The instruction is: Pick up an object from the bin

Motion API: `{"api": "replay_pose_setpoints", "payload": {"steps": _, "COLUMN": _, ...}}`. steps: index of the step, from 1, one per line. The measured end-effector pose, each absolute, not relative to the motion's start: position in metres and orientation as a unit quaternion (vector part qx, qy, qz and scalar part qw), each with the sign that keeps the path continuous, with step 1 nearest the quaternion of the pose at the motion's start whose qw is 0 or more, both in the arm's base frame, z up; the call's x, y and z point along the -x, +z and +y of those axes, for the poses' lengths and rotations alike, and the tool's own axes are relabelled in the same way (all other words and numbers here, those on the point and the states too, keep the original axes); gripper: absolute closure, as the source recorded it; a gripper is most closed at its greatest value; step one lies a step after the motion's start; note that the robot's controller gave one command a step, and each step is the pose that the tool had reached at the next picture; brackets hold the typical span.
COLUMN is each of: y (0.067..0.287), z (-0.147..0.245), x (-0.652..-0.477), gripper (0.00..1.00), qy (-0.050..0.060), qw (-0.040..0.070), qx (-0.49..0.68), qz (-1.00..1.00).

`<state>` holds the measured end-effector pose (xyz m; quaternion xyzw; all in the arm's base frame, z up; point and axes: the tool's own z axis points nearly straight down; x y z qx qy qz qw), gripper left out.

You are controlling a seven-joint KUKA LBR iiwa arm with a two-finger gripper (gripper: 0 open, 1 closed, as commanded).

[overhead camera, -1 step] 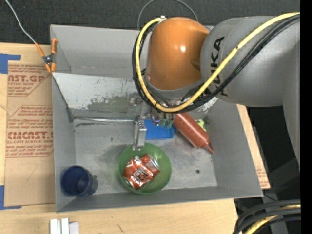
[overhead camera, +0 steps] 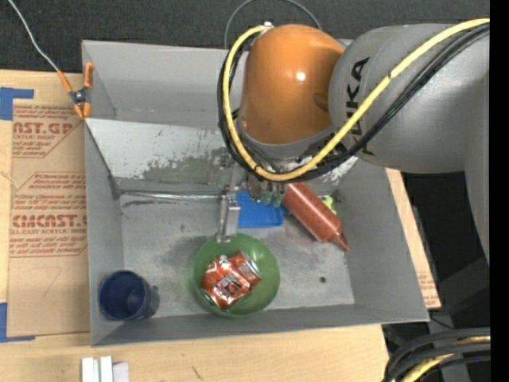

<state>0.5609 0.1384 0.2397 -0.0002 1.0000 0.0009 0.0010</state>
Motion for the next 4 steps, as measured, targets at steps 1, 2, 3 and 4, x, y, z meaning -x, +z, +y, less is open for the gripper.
{"api": "replay_pose_setpoints", "payload": {"steps": 1, "y": 0.154, "z": 0.138, "x": -0.555, "gripper": 0.00, "qy": 0.001, "qw": 0.001, "qx": 0.042, "qz": 0.999}}
{"api": "replay_pose_setpoints", "payload": {"steps": 2, "y": 0.072, "z": 0.113, "x": -0.527, "gripper": 0.00, "qy": 0.000, "qw": -0.002, "qx": 0.088, "qz": 0.996}}
{"api": "replay_pose_setpoints", "payload": {"steps": 3, "y": 0.081, "z": 0.101, "x": -0.501, "gripper": 1.00, "qy": 0.007, "qw": 0.032, "qx": -0.013, "qz": 0.999}}
{"api": "replay_pose_setpoints", "payload": {"steps": 4, "y": 0.081, "z": 0.101, "x": -0.501, "gripper": 1.00, "qy": 0.008, "qw": 0.032, "qx": -0.013, "qz": 0.999}}
